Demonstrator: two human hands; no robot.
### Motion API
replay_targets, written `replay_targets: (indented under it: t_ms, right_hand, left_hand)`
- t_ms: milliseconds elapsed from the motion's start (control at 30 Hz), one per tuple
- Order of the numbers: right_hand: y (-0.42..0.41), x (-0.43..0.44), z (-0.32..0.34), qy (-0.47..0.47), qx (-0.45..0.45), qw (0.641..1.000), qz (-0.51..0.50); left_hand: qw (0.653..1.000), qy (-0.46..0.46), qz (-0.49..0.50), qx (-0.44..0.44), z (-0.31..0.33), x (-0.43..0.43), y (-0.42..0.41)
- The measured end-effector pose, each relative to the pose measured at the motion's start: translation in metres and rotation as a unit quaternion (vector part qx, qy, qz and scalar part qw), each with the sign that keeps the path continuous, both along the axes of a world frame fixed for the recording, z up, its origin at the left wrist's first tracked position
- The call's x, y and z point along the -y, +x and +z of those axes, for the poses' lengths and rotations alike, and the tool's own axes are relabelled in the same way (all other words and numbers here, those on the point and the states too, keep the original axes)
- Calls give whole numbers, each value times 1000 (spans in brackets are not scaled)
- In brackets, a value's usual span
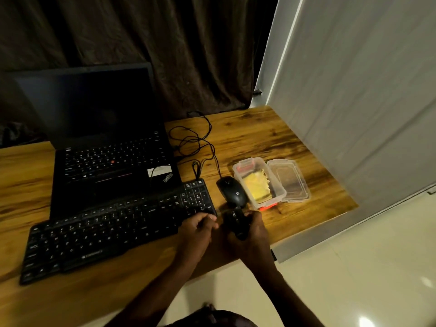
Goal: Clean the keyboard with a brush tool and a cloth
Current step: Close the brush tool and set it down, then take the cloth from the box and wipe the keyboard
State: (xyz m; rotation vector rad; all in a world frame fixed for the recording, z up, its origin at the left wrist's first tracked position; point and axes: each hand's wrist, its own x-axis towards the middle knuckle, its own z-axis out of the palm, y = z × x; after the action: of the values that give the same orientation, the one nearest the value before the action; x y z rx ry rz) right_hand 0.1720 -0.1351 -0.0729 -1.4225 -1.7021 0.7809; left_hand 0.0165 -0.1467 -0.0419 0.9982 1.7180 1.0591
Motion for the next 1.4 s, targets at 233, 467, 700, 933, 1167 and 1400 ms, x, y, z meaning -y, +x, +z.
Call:
replay_targets:
  t_ms: [233,467,700,933,1167,1400]
  right_hand:
    - [-11,-8,-16,39,260,963,-58]
    - [-3,-13,4,73,286,952,-79]
    - [41,-115,53,150,360,919,-65]
    - [28,-169,68,23,589,798,127]
    - [32,-173,61,-19,590,793,154]
    - [52,-173,84,20,487,869,84]
  left_hand:
    - [1000,8,-6,-3,-2,-2,0]
    - [997,62,-47,0,9,-21,4]
    - [943,111,-188,-251,22,-58,18]
    - [837,114,-327,-423,41,-74,37]
    - [777,86,-403,-476,30,-85,41]
    - [879,160,-293,-340,24,-90,42]
